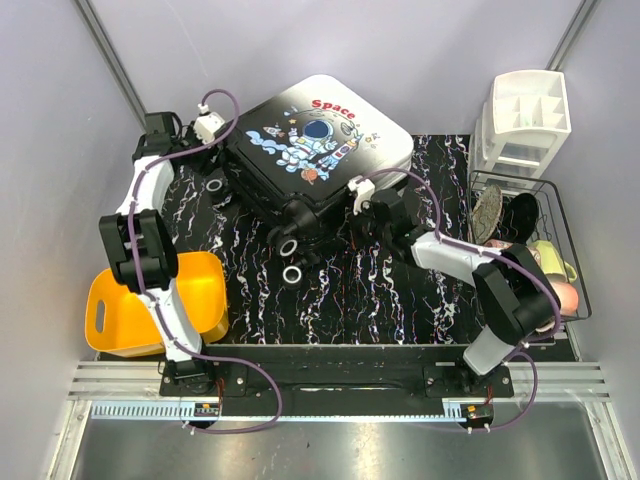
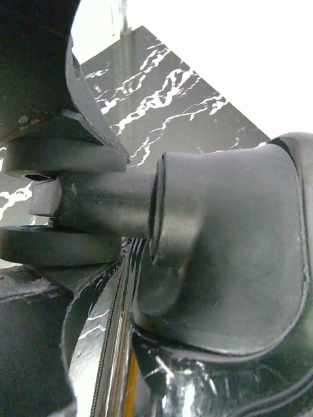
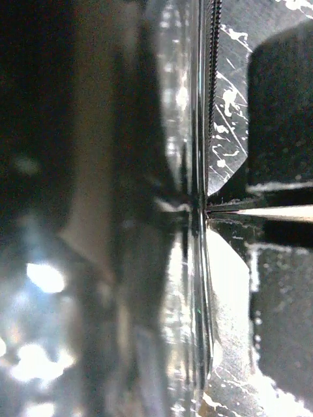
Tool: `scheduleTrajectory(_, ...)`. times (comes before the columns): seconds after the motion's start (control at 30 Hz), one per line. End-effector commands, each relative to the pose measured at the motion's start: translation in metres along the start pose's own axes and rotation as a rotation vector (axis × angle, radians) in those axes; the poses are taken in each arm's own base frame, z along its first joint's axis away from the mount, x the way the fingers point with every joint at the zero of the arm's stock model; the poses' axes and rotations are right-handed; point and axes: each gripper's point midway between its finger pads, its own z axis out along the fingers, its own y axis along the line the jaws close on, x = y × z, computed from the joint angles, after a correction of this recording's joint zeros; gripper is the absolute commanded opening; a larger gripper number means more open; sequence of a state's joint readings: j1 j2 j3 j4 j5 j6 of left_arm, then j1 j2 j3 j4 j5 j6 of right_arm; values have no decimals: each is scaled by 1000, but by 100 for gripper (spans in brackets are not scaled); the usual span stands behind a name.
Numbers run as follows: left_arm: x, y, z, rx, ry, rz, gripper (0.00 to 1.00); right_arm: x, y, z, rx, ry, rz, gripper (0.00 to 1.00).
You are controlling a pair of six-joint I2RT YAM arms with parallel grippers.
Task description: Open, take out, and arrange the luggage
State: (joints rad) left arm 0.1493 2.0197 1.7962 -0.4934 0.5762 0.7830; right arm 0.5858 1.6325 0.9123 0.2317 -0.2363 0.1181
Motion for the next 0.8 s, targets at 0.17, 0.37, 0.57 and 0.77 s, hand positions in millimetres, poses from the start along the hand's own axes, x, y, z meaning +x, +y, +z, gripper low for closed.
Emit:
scheduleTrajectory(0.17, 53, -73, -91, 38, 96, -515, 0, -141, -82, 34, 105, -342, -84, 0)
scheduleTrajectory(0.37, 52, -94, -107, 9, 77, -674, 0, -130, -84, 31, -8, -316, -61, 0)
scheduleTrajectory(0.57, 53, -117, -110, 3, 73, -913, 0, -85, -49, 6, -146, -251, 53, 0)
scheduleTrajectory(0.77, 59, -131, -111, -46, 53, -1094, 0, -50, -11, -21, -174, -222, 97, 0)
